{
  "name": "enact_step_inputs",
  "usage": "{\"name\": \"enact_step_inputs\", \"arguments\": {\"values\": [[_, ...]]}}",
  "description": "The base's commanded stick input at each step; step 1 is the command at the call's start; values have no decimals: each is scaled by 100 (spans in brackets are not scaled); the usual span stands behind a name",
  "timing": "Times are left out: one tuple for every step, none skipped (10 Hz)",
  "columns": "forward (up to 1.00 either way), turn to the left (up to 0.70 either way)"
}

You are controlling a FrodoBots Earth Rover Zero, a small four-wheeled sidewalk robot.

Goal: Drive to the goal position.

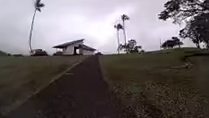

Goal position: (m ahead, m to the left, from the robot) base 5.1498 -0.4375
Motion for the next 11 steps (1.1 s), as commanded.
{"name": "enact_step_inputs", "arguments": {"values": [[100, 0], [100, 0], [100, 0], [100, 0], [100, 0], [100, 0], [100, 0], [100, 0], [100, 0], [100, 0], [100, 0]]}}
